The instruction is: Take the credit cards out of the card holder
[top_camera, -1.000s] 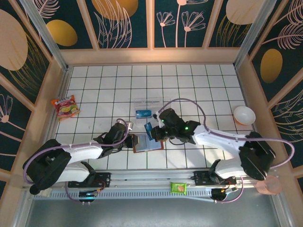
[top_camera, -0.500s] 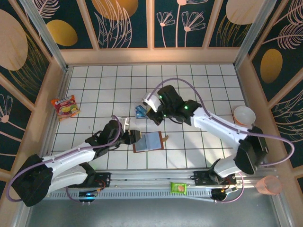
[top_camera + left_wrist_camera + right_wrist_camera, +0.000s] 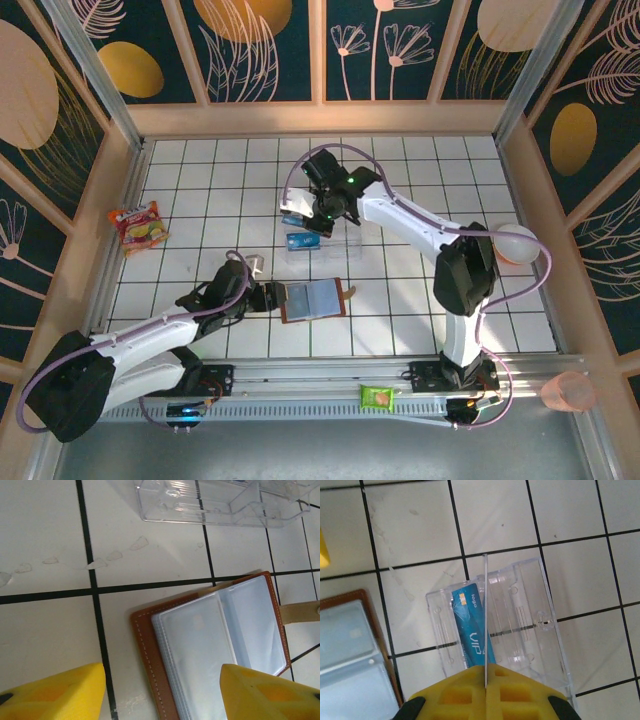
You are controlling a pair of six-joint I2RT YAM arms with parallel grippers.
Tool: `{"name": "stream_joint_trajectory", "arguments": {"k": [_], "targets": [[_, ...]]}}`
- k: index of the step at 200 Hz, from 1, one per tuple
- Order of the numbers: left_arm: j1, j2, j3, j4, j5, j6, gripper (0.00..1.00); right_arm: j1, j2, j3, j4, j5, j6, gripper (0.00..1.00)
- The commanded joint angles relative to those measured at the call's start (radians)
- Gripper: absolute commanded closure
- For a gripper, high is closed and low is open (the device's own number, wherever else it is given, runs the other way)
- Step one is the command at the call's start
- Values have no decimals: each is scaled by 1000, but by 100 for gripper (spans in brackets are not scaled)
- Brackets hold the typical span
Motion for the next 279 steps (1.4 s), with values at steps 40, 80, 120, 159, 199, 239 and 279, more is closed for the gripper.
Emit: {"name": "stream_joint_trajectory", "arguments": {"k": [40, 80, 120, 159, 199, 239, 279], "targets": [[29, 27, 10, -41, 41, -8, 38, 15, 65, 29, -62, 51, -164, 100], [40, 70, 36, -47, 46, 2, 38, 10, 100, 39, -61, 50, -202, 100], [41, 87, 44, -43, 45, 3, 38, 5, 132, 54, -85, 48, -214, 100], [48, 86, 47, -52, 48, 9, 38, 0, 148, 55, -92, 53, -218, 100], [51, 85, 47, -54, 49, 10, 38, -1, 161, 58, -90, 51, -209, 97], [50, 83, 45, -48, 54, 9, 38, 0, 163, 56, -59, 67, -189, 78], [51, 62, 39, -48, 46, 4, 38, -5, 127, 83, 34, 47, -106, 70]]}}
